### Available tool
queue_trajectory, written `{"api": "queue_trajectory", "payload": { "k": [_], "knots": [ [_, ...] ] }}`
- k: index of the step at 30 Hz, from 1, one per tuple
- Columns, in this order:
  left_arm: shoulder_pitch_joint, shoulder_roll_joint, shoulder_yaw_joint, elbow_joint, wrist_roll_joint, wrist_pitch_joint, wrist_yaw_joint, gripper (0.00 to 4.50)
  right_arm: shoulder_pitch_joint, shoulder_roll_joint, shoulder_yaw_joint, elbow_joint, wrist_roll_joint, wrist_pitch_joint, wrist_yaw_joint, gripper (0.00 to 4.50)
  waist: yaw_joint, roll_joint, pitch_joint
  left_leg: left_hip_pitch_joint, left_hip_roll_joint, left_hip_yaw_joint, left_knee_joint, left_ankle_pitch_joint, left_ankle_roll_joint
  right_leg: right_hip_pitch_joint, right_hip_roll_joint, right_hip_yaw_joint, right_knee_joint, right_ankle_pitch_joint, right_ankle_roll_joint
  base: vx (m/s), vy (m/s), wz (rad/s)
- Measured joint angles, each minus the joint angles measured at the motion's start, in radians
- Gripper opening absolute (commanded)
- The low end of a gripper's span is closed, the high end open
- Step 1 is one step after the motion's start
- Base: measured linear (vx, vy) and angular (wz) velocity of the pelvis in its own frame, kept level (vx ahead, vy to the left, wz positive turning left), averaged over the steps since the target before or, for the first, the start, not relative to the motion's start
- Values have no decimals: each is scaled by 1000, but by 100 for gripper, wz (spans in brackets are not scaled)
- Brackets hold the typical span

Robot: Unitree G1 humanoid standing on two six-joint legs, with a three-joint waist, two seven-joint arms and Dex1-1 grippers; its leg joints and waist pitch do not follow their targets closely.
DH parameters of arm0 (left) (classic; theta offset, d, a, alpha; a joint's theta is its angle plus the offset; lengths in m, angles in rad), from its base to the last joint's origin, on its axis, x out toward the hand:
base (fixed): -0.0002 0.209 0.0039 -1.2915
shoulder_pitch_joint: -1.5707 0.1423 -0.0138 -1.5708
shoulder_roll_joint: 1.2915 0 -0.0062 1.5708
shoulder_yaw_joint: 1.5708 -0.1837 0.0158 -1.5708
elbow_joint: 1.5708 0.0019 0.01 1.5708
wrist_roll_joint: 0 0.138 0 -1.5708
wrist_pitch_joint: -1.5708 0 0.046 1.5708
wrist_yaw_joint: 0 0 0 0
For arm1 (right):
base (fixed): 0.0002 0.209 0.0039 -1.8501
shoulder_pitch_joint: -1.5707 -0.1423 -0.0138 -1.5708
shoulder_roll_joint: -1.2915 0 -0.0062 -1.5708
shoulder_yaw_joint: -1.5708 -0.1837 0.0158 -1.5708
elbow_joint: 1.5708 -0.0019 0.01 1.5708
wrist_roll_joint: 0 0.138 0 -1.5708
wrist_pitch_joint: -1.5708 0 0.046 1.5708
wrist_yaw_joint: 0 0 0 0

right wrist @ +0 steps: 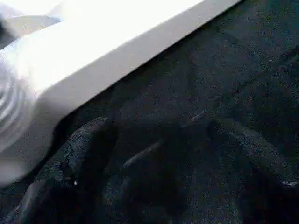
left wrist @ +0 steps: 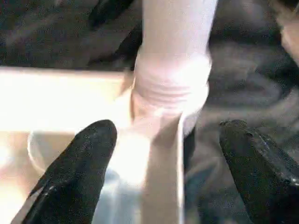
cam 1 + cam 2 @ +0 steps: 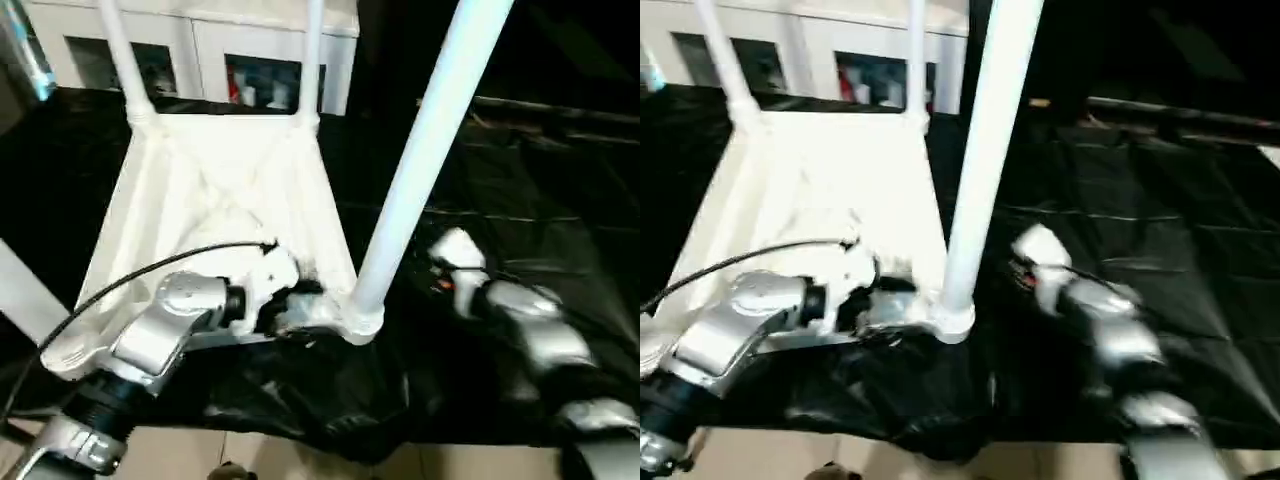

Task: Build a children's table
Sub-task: Rotate table base, then rotate leg to tighten

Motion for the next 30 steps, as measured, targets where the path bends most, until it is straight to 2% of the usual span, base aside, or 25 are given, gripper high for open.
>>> {"api": "queue_trajectory", "payload": {
  "k": [2,3,5,6,9,12,15,17,18,23,24,28,30],
  "knots": [
    [-9,-6,-2,24,10,0,-1,367,24,-26,1,-72,24,35,44,366,0,6,1,0,0,0,0,0,0,0,0,0,0,0,0,0,0,0],
    [-22,-10,-2,30,12,8,-4,336,54,-50,3,-138,47,66,82,366,1,11,1,-1,0,0,0,0,0,0,0,0,0,0,0,0,0,0],
    [-37,-7,-2,30,12,23,-13,329,94,-76,5,-213,76,110,127,366,2,15,-2,-1,0,-1,0,0,0,0,0,0,-1,0,0,0,0,0],
    [-46,-3,-1,29,8,44,-22,327,136,-109,8,-298,106,160,168,366,5,28,-1,-1,0,-1,1,-1,1,1,0,-1,-1,0,0,0,0,0],
    [-46,5,1,30,-11,76,-44,292,203,-155,16,-428,153,240,227,366,8,43,-3,0,0,-1,1,-1,1,2,0,-1,-2,0,0,0,0,0],
    [-46,3,-1,30,-11,87,-66,281,223,-170,21,-488,170,289,242,366,5,45,-3,0,0,-2,1,0,1,2,0,-3,-1,0,0,0,0,0],
    [-46,14,-1,28,-12,103,-97,244,248,-175,24,-560,188,334,240,366,6,46,-4,0,0,-2,1,-1,1,2,0,-3,-2,-1,1,0,0,0],
    [-46,20,-1,28,-11,112,-104,243,251,-176,29,-581,193,355,239,366,7,47,-4,-1,0,-2,1,-1,1,2,0,-3,-2,0,1,0,0,0],
    [-47,21,-2,28,-10,115,-104,220,253,-177,31,-593,196,369,239,366,8,47,-4,-1,0,-2,1,-1,1,2,0,-3,-3,0,1,0,0,0],
    [-48,25,-4,35,9,121,-104,199,256,-189,37,-626,204,407,238,366,14,47,-4,-1,0,-3,1,-1,1,2,0,-3,-3,0,1,0,0,0],
    [-48,25,-5,40,17,126,-103,173,256,-191,41,-629,204,414,238,366,15,47,-4,-1,0,-3,1,-1,1,2,0,-3,-3,0,1,0,0,0],
    [-49,27,-8,49,30,129,-101,154,256,-200,42,-648,208,431,240,366,19,47,-4,-1,0,-3,1,-1,1,2,0,-3,-3,0,1,0,0,0],
    [-51,27,-14,49,39,128,-97,126,256,-202,42,-648,208,432,240,366,21,47,-4,0,0,-3,1,-1,1,2,0,-3,-3,0,1,0,0,0]
  ]
}}
